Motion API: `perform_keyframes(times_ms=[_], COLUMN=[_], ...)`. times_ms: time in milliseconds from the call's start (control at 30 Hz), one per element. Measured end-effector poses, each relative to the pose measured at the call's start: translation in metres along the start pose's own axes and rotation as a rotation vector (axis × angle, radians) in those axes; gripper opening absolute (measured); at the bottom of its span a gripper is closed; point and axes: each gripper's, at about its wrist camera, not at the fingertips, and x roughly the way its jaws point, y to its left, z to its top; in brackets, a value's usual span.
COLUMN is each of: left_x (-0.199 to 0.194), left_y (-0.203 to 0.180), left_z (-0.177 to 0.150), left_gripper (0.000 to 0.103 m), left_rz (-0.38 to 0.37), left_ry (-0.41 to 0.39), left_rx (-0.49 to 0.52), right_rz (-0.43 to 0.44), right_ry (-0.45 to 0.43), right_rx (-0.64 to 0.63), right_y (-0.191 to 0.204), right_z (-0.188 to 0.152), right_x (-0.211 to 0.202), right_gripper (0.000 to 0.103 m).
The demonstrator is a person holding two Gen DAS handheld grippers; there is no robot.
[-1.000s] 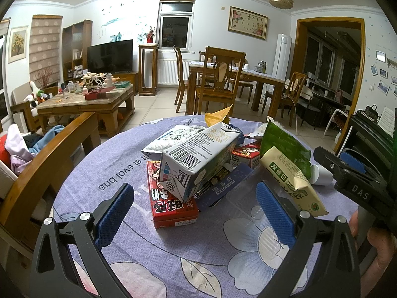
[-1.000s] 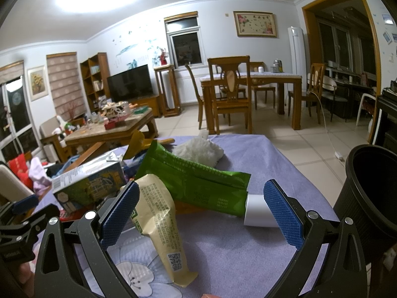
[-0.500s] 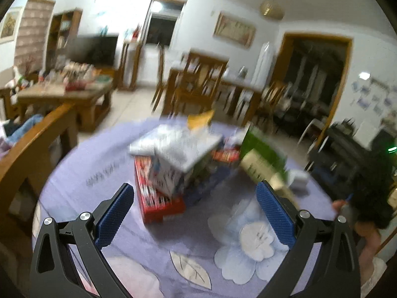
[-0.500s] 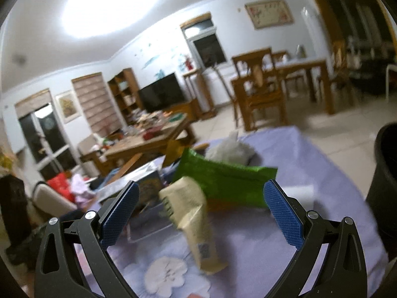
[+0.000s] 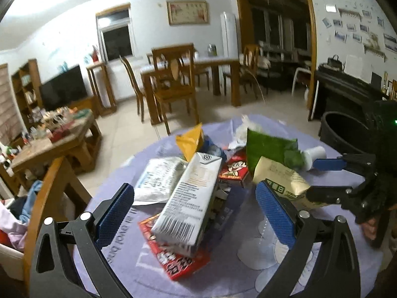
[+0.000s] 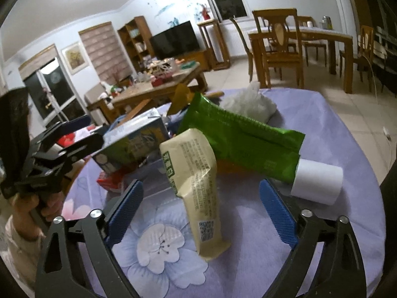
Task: Collect trash
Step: 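Grasp the white milk carton with left tool while right tool grasps the beige paper bag, then carry both items to the black bin and open both tools to drop them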
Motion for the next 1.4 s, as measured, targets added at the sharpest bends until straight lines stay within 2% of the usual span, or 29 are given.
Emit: perform_keyframes(times_ms=[33,100,133,167,200,233,333,367,467,567,667,733,900,1100,1400], left_x=[0.010,0.020,0.024,0.028,0.033,0.035,0.040,0.039,0.035,0.021,0.001,-0.011,-0.025,-0.013,0.027], left_y=[0.001,0.001,0.004,0.007,0.009,0.010,0.015,0.017,0.018,0.015,0.010,0.000,-0.034,-0.100,-0.212], left_z=[0.001,-0.002,-0.003,-0.004,-0.005,-0.006,-0.010,-0.011,-0.015,-0.017,-0.014,-0.009,0.008,0.030,0.063], left_gripper=[0.081,0.068,0.064,0.063,0.055,0.047,0.043,0.043,0.042,0.042,0.042,0.042,0.042,0.042,0.042], left_rz=[-0.006,-0.031,-0.051,-0.070,-0.084,-0.100,-0.132,-0.133,-0.140,-0.112,-0.127,-0.143,-0.224,-0.345,-0.536], left_ry=[0.028,0.067,0.083,0.096,0.108,0.117,0.126,0.124,0.114,0.077,0.029,-0.004,-0.050,-0.059,-0.033], left_rx=[-0.002,-0.015,-0.029,-0.049,-0.066,-0.078,-0.112,-0.115,-0.127,-0.140,-0.157,-0.149,-0.127,-0.070,-0.008], right_rz=[-0.007,-0.036,-0.054,-0.054,-0.042,-0.018,-0.017,-0.018,0.000,0.014,0.034,0.016,-0.138,-0.310,-0.589], right_ry=[0.013,0.047,0.064,0.085,0.095,0.108,0.101,0.094,0.068,0.033,-0.003,-0.041,-0.170,-0.276,-0.344], right_rx=[-0.008,-0.029,-0.038,-0.038,-0.036,-0.032,-0.038,-0.040,-0.031,-0.024,-0.004,-0.007,-0.059,-0.049,0.072], right_y=[0.002,0.004,0.005,0.005,0.003,0.003,0.003,0.004,0.005,0.005,0.001,-0.002,-0.004,-0.032,-0.138], right_z=[0.000,0.001,0.000,-0.001,-0.001,-0.001,-0.001,-0.002,-0.004,-0.007,-0.005,-0.004,-0.005,-0.014,-0.046], right_x=[0.004,0.014,0.020,0.025,0.027,0.031,0.033,0.032,0.025,0.012,-0.010,-0.026,-0.070,-0.116,-0.191], right_gripper=[0.082,0.066,0.062,0.056,0.048,0.045,0.034,0.027,0.027,0.027,0.027,0.027,0.027,0.027,0.027])
